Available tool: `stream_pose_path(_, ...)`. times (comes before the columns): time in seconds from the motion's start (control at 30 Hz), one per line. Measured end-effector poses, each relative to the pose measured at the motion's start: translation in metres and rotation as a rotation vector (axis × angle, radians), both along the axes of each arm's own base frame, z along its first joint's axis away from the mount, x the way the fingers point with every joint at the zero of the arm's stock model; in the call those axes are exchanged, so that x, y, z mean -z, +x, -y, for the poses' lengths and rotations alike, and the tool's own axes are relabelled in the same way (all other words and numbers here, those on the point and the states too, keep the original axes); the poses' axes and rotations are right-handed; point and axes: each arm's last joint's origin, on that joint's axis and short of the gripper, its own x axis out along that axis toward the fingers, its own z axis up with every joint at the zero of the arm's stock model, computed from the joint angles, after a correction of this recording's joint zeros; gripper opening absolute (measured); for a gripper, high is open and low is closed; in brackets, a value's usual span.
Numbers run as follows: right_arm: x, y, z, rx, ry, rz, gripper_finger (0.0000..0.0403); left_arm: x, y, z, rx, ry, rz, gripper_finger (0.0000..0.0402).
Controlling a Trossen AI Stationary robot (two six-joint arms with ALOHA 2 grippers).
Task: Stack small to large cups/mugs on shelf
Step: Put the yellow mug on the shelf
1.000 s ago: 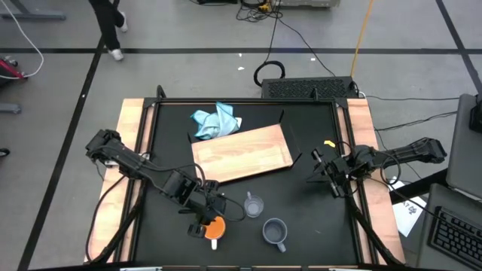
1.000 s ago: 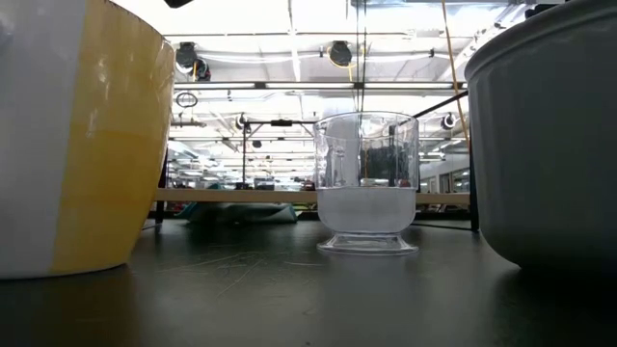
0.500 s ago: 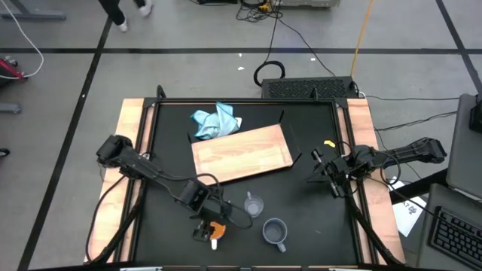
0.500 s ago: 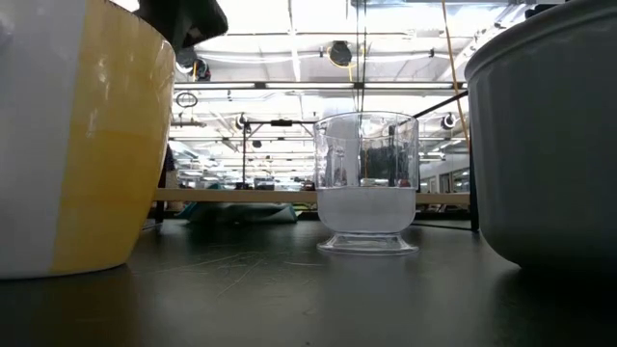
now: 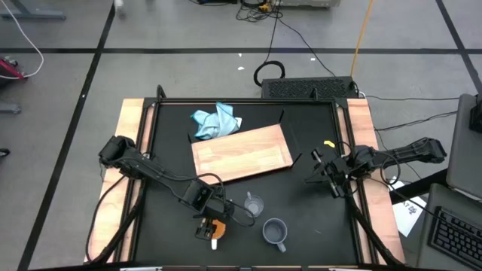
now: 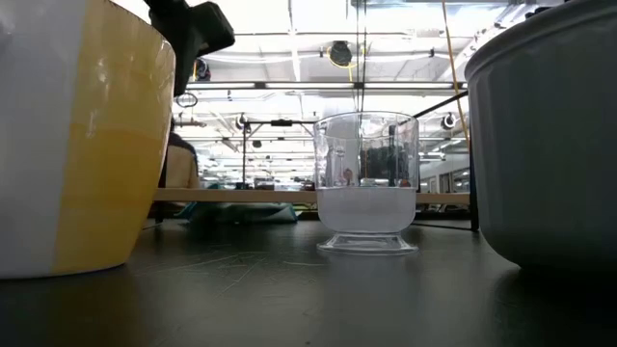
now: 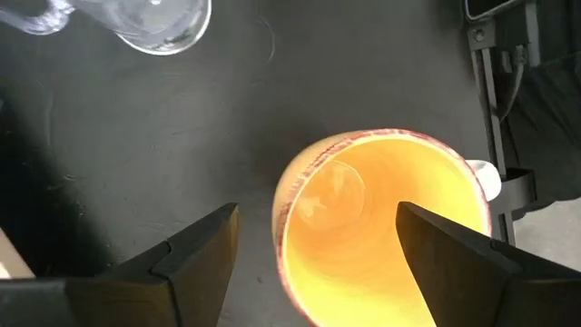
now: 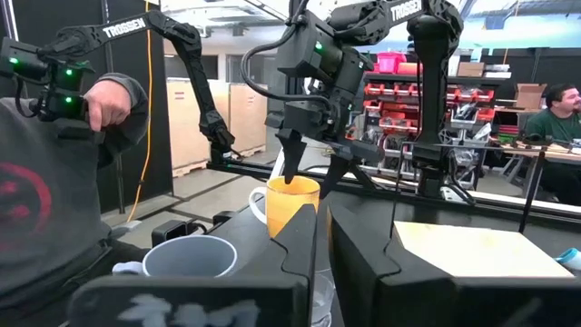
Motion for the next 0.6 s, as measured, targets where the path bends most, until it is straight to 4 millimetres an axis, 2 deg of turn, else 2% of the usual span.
stream_pose_path(0.43, 0.0020, 0.0002, -0.0001, -0.001, -0.002, -0.021, 0.0025, 0.0029, 0.0018, -0.0087, -0.048, 0.039, -0.020, 0.0259)
stream_pose_path(0.6, 0.0020, 0.0002, -0.0001, -0.001, -0.002, -0.021, 0.0025, 0.0108, -0.0013, -0.0104, -0.037, 0.054, -0.043, 0.0244)
